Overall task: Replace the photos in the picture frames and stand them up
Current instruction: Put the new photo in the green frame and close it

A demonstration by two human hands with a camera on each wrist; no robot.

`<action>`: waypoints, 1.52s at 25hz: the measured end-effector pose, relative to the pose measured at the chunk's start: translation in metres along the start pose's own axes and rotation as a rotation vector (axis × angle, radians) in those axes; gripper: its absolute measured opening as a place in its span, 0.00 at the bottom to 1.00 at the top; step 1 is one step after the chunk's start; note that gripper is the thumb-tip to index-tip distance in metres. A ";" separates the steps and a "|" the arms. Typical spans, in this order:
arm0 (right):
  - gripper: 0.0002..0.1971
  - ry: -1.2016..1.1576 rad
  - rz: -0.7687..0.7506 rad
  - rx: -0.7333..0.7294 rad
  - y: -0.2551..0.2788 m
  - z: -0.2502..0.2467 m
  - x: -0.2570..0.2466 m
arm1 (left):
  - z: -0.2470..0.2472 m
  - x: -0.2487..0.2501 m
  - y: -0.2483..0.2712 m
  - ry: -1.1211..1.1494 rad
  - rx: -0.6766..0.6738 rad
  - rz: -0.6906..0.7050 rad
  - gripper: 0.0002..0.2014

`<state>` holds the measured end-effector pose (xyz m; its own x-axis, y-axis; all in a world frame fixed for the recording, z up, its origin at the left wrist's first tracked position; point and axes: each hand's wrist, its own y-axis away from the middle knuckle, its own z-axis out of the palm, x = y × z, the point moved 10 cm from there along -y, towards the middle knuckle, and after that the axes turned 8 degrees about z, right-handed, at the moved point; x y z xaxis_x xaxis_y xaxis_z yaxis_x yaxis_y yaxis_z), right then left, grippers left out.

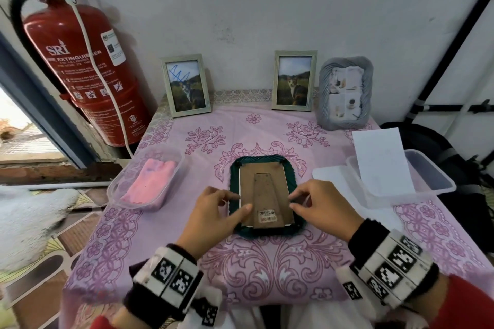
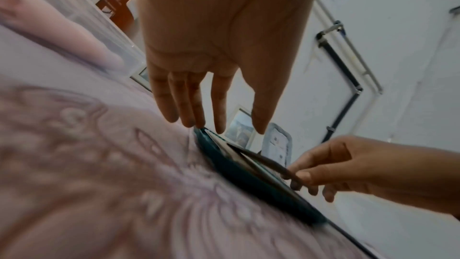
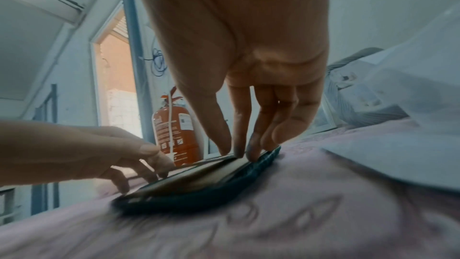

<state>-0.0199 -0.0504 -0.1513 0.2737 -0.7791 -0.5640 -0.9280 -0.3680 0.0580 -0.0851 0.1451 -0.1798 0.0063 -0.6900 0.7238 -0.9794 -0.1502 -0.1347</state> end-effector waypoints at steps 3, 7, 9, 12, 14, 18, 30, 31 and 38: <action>0.10 0.105 -0.004 0.019 0.025 0.010 0.000 | 0.003 0.012 0.032 -0.105 0.074 0.010 0.28; 0.13 0.112 0.040 0.052 0.033 0.020 0.003 | 0.008 0.010 0.048 -0.208 0.144 -0.093 0.28; 0.14 0.072 0.066 0.080 0.035 0.020 0.005 | 0.010 0.010 0.049 -0.175 0.165 -0.117 0.26; 0.14 -0.002 0.067 0.108 0.039 0.019 0.004 | 0.011 0.006 0.051 -0.087 0.214 -0.144 0.25; 0.14 -0.027 0.050 0.123 0.041 0.019 0.000 | 0.012 0.005 0.051 -0.033 0.238 -0.148 0.24; 0.15 -0.036 0.023 0.137 0.041 0.021 -0.004 | 0.015 0.000 0.049 0.079 0.255 -0.168 0.21; 0.14 -0.182 -0.001 0.150 0.039 0.022 0.005 | 0.018 -0.008 0.045 0.236 0.270 -0.159 0.18; 0.14 -0.189 0.002 0.144 0.038 0.021 0.006 | 0.019 -0.008 0.046 0.244 0.272 -0.158 0.17; 0.12 -0.212 -0.046 0.165 0.039 0.016 0.002 | 0.015 -0.002 0.048 0.205 0.289 -0.119 0.15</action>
<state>-0.0596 -0.0578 -0.1633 0.2733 -0.6335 -0.7239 -0.9493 -0.2993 -0.0965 -0.1293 0.1288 -0.1985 0.0473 -0.5038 0.8625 -0.8768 -0.4346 -0.2058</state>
